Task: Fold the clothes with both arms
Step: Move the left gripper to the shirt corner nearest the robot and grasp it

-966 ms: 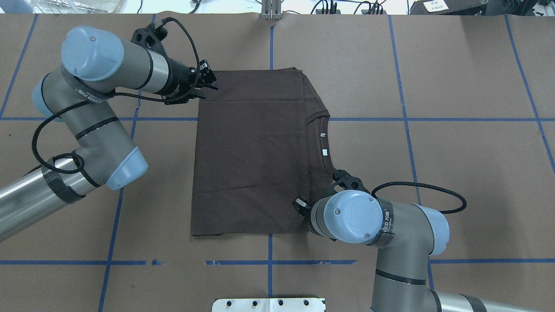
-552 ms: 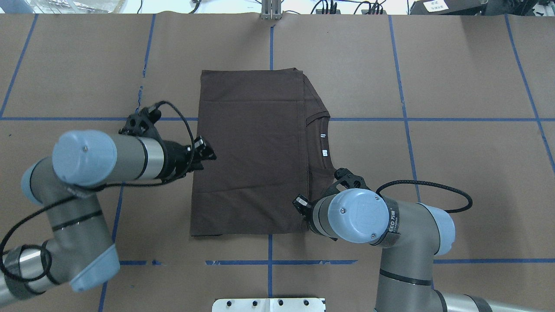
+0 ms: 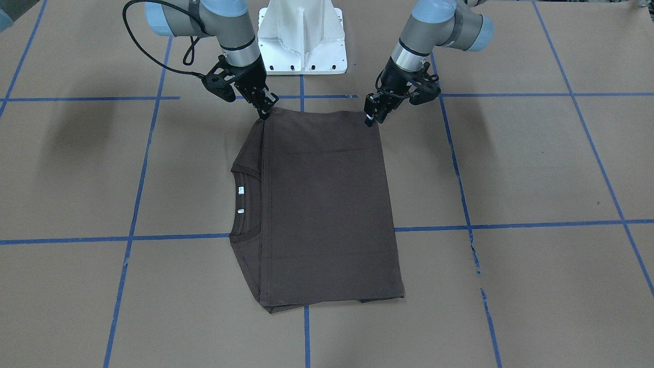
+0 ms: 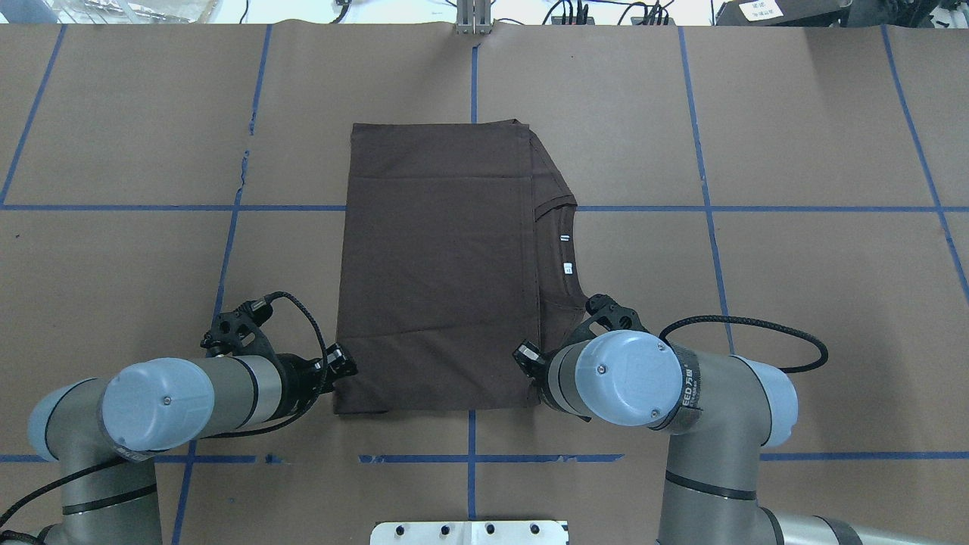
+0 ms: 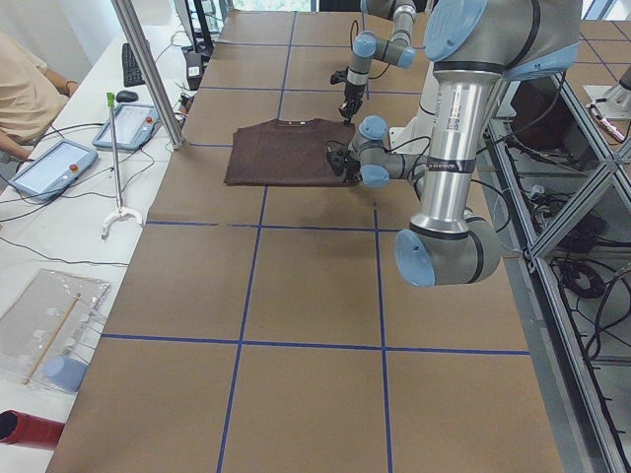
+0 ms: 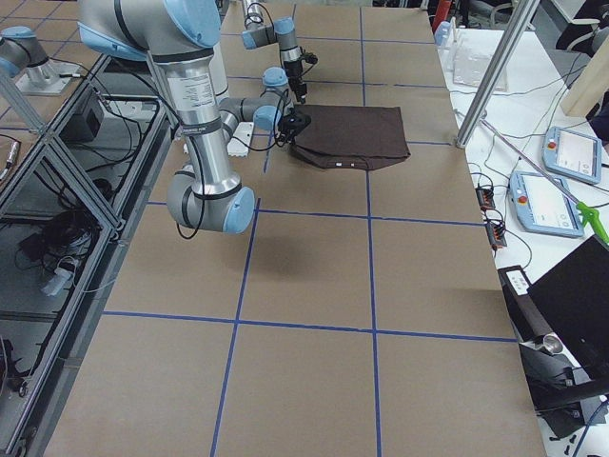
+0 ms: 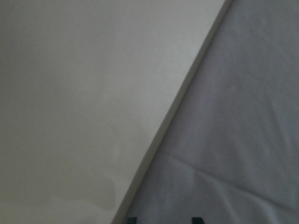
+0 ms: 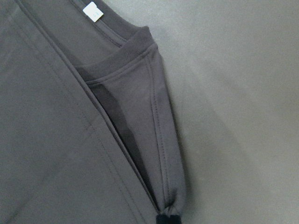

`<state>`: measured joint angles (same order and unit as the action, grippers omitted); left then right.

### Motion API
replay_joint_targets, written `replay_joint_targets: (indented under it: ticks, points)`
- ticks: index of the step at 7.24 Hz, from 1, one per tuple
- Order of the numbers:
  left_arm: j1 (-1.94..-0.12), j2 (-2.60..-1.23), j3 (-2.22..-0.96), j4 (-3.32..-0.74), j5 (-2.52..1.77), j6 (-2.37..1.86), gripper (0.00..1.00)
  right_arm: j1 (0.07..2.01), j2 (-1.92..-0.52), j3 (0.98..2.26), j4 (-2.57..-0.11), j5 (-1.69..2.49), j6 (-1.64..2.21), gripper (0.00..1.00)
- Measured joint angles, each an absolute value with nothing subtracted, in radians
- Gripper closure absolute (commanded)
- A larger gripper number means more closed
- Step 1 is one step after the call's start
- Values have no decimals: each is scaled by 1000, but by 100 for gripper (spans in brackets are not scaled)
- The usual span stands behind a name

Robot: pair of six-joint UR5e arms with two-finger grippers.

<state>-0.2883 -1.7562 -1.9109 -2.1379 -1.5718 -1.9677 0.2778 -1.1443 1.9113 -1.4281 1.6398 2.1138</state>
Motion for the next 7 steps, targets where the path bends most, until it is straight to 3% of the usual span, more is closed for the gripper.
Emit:
replay_joint_targets:
  ticks: [3, 4, 5, 6, 7]
  points:
    - [-276, -1759, -1913, -2074, -1576, -1974, 50, 278, -1143, 1911, -1428, 1640, 2114, 100]
    - [-272, -1759, -1913, -2065, -1577, -1975, 59, 278, -1142, 1911, -1428, 1640, 2115, 100]
    - [-263, -1759, -1913, -2059, -1577, -1987, 83, 278, -1142, 1912, -1428, 1640, 2115, 100]
    - [-251, -1762, -1913, -2056, -1577, -2008, 100, 278, -1142, 1912, -1428, 1640, 2115, 100]
    - [-243, -1765, -1913, -2055, -1577, -2019, 100, 279, -1141, 1914, -1428, 1640, 2115, 100]
